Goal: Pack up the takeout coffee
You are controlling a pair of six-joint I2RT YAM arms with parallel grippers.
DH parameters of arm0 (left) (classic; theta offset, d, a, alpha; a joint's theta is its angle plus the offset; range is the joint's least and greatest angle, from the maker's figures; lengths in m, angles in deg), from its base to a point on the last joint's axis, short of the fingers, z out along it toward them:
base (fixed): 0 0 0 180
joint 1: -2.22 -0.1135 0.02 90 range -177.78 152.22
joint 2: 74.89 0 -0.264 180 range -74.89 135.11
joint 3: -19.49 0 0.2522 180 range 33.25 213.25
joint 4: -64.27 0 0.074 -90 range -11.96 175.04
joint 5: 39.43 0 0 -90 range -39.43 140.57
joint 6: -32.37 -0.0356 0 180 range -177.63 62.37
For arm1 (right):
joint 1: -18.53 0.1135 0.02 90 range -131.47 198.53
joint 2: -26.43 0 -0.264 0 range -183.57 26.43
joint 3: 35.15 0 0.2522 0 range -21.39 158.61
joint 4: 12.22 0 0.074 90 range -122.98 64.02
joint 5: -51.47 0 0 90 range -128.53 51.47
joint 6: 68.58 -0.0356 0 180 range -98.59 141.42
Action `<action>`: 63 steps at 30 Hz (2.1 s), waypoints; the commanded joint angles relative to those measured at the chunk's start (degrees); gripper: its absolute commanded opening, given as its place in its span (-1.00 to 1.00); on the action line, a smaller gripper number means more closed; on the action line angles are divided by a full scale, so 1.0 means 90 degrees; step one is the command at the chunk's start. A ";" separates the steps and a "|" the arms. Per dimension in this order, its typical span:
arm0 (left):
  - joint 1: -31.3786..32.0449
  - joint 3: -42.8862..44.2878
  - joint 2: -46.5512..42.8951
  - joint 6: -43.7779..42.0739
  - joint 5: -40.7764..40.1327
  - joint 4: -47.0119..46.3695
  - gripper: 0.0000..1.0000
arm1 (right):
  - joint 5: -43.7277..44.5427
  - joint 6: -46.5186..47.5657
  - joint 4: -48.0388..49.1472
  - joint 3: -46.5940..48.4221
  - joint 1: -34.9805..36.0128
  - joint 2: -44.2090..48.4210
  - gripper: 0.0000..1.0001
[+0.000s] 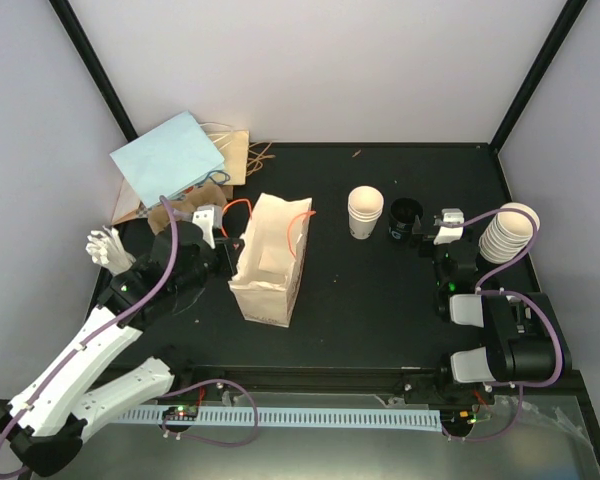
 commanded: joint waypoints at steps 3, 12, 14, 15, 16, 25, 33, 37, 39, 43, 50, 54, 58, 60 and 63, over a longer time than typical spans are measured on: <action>-0.0027 -0.0278 -0.0002 0.0560 0.0822 -0.0753 -0.97 | 0.0152 -0.0041 0.0216 0.0101 -0.0043 -0.0026 1.00; -0.0028 -0.0230 0.0154 0.0555 0.1097 -0.1025 -0.97 | 0.0146 -0.0040 0.0220 0.0100 -0.0049 -0.0026 1.00; -0.0032 -0.0206 0.0182 0.0563 0.1159 -0.1110 -0.97 | 0.0152 -0.0040 0.0220 0.0100 -0.0048 -0.0026 1.00; -0.0034 -0.0195 0.0207 0.0576 0.1165 -0.1127 -0.97 | 0.0150 -0.0040 0.0221 0.0100 -0.0048 -0.0026 1.00; -0.0034 -0.0174 0.0235 0.0573 0.1168 -0.1138 -0.97 | 0.0152 -0.0042 0.0221 0.0101 -0.0046 -0.0026 1.00; -0.0033 -0.0092 0.0302 0.0595 0.0991 -0.1089 -0.97 | 0.0152 -0.0040 0.0221 0.0100 -0.0048 -0.0026 1.00; -0.0027 -0.0195 0.0183 0.0641 0.0951 -0.0996 -0.97 | 0.0149 -0.0040 0.0221 0.0100 -0.0048 -0.0027 1.00; -0.0030 -0.0268 0.0089 0.0655 0.0911 -0.0937 -0.97 | 0.0152 -0.0045 0.0221 0.0100 -0.0049 -0.0026 1.00; -0.0032 -0.0310 0.0047 0.0653 0.0879 -0.0914 -0.97 | 0.0152 -0.0040 0.0221 0.0105 -0.0049 -0.0026 1.00; -0.0031 -0.0397 -0.0025 0.0663 0.0844 -0.0896 -0.97 | 0.0152 -0.0045 0.0221 0.0106 -0.0056 -0.0026 1.00; -0.0029 -0.0462 -0.0101 0.0666 0.0786 -0.0878 -0.97 | 0.0148 -0.0043 0.0215 0.0100 -0.0053 -0.0026 1.00; -0.0025 -0.0471 -0.0097 0.0655 0.0776 -0.0874 -0.97 | 0.0151 -0.0040 0.0220 0.0100 -0.0049 -0.0026 1.00; -0.0033 -0.0472 -0.0099 0.0642 0.0776 -0.0874 -0.97 | 0.0151 -0.0041 0.0218 0.0100 -0.0052 -0.0026 1.00; -0.0028 -0.0476 -0.0097 0.0643 0.0774 -0.0885 -0.97 | 0.0152 -0.0041 0.0218 0.0100 -0.0053 -0.0026 1.00; -0.0029 -0.0472 -0.0092 0.0646 0.0784 -0.0885 -0.97 | 0.0152 -0.0044 0.0220 0.0100 -0.0053 -0.0026 1.00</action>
